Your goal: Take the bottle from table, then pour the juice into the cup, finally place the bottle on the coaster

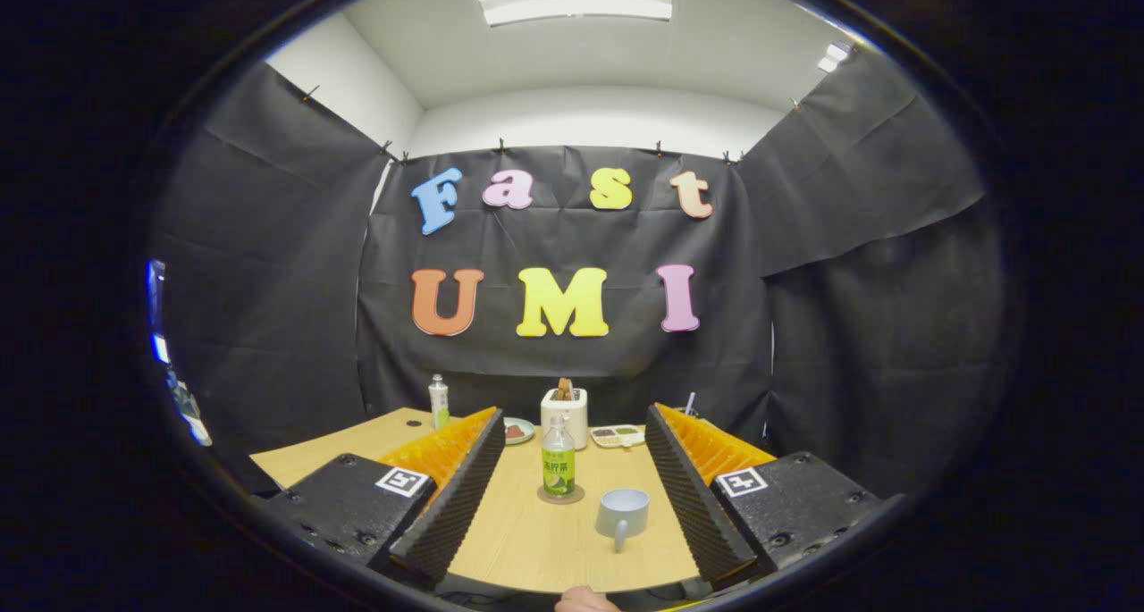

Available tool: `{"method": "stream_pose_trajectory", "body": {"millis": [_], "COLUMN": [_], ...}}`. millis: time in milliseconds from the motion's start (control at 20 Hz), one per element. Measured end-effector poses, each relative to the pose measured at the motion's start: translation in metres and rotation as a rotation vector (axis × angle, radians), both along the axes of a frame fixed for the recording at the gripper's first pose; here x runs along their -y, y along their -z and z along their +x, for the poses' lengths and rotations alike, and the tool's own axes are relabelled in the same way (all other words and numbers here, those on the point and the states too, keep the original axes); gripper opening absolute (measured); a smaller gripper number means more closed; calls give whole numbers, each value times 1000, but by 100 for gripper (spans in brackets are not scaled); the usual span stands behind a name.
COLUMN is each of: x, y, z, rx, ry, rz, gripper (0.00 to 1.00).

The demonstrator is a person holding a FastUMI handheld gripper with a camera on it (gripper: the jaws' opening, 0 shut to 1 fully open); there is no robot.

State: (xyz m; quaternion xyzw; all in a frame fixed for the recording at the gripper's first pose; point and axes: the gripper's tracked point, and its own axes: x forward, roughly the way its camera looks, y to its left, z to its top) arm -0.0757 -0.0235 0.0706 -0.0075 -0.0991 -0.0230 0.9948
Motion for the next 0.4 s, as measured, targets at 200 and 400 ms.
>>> {"method": "stream_pose_trajectory", "body": {"millis": [200,400], "x": [2,4], "y": [1,2], "z": [2,4], "rx": [3,-2], "ry": [4,11], "rz": [3,12], "gripper": [100,100]}}
